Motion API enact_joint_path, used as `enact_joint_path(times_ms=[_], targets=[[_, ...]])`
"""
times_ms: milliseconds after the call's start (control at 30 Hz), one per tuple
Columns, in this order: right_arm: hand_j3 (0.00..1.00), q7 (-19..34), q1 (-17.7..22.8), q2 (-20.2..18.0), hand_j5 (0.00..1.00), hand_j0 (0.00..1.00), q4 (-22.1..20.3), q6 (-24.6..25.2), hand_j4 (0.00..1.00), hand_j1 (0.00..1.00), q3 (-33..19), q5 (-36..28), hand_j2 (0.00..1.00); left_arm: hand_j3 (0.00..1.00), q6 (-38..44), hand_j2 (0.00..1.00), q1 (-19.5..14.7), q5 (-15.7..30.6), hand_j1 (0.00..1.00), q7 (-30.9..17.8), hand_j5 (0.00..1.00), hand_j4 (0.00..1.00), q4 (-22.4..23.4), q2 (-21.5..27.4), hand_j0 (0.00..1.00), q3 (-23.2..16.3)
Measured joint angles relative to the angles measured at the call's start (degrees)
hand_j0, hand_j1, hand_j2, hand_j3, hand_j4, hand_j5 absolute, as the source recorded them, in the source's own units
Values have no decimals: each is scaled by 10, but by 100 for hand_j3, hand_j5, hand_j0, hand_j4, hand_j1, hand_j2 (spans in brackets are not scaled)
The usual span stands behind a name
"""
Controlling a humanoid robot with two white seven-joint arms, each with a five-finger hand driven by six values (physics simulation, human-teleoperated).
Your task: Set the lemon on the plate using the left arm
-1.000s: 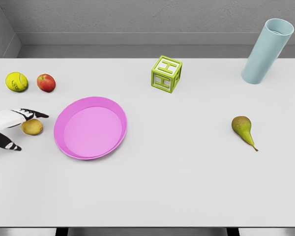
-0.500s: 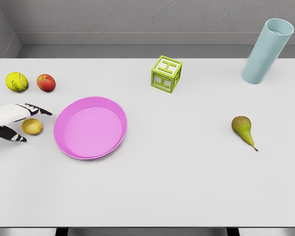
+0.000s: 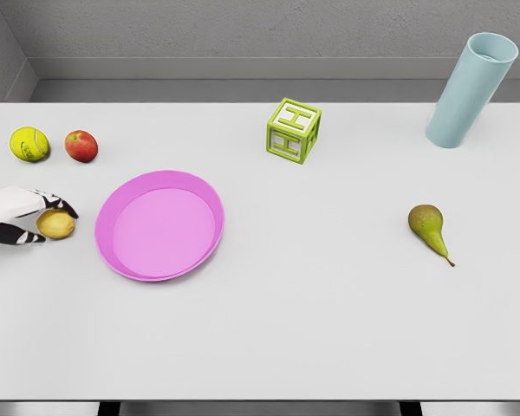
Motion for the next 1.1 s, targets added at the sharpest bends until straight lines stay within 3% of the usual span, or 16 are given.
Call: enact_joint_path(times_ms=[200, 400, 533, 1100], targets=[[100, 0, 0, 0, 100, 100, 0, 0, 100, 100, 0, 0, 100, 46, 0, 46, 0, 1, 46, -5, 46, 46, -3, 0, 46, -1], [100, 0, 0, 0, 100, 100, 0, 0, 100, 100, 0, 0, 100, 47, -1, 47, -6, 10, 47, -5, 47, 47, -4, 1, 47, 0], [100, 0, 0, 0, 100, 100, 0, 0, 100, 100, 0, 0, 100, 47, -1, 47, -16, 40, 47, -25, 47, 47, -15, 1, 47, 3], [100, 0, 0, 0, 100, 100, 0, 0, 100, 100, 0, 0, 100, 46, -1, 46, -16, 77, 46, -48, 46, 46, -167, 2, 46, 4]])
